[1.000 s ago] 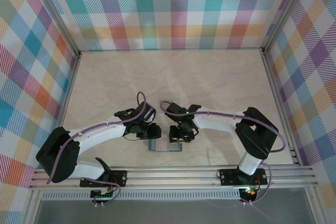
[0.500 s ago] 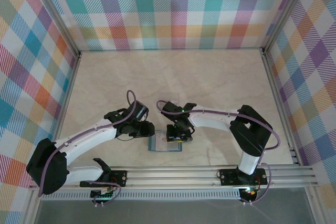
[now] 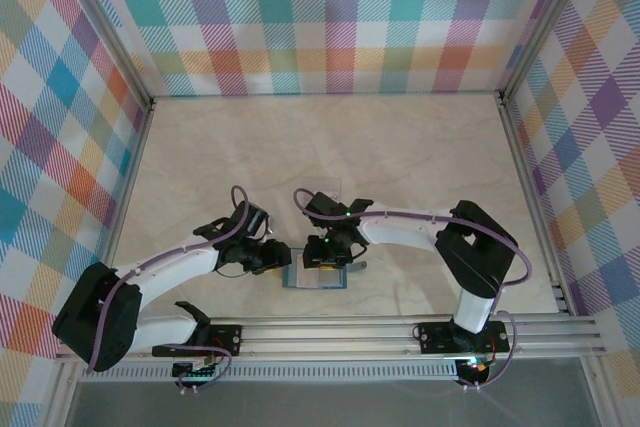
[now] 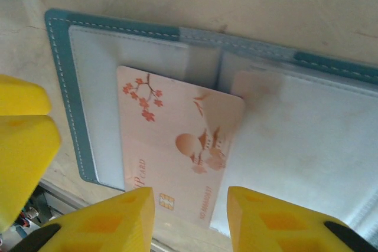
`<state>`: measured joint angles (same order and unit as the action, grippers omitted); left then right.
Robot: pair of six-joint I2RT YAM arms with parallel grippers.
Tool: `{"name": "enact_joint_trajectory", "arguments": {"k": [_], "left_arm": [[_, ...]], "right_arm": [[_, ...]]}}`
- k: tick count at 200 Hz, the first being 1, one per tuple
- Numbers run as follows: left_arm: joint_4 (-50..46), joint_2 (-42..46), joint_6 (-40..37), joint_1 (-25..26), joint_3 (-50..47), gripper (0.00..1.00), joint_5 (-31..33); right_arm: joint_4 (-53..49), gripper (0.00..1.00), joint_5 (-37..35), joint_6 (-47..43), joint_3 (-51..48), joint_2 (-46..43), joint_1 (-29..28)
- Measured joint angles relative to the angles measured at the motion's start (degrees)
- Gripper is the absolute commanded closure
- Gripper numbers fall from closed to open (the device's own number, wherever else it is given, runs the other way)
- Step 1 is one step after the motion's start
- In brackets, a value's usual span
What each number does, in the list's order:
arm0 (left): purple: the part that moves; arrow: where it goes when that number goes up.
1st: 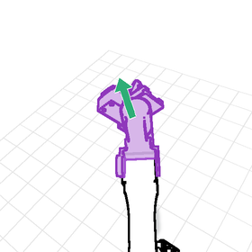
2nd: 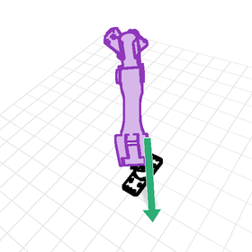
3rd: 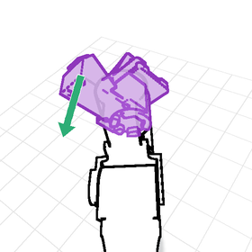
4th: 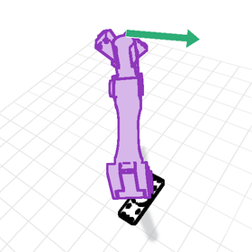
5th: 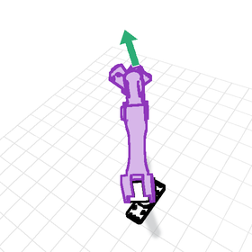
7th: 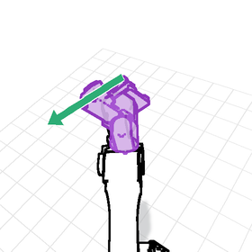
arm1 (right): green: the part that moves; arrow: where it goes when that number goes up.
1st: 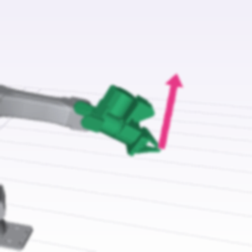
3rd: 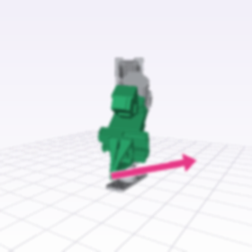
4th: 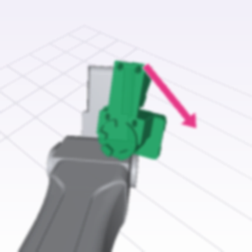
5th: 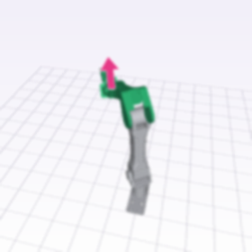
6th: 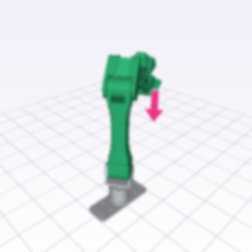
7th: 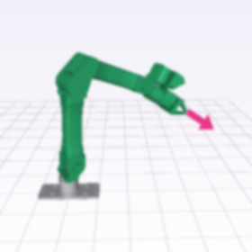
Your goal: Take the credit cards out of the card holder
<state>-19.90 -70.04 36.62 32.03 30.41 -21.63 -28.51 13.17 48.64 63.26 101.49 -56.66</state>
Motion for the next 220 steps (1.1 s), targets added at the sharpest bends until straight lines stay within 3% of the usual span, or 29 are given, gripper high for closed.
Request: {"name": "enact_joint_trajectory", "arguments": {"k": [74, 177, 220], "left_arm": [[7.39, -3.48, 0.22, -1.22, -1.92, 0.60, -5.64], [11.98, -3.28, 2.43, -1.49, -2.05, 0.77, -10.93], [13.92, -3.30, 4.09, -1.49, -2.10, 0.80, -12.04]], "right_arm": [[3.67, 0.53, 1.29, 0.57, -1.53, 1.86, 0.00], [13.35, 0.36, 3.26, 4.26, -8.98, -2.89, 1.09], [17.14, 0.35, 4.52, 6.05, -11.54, -4.07, 1.86]]}}
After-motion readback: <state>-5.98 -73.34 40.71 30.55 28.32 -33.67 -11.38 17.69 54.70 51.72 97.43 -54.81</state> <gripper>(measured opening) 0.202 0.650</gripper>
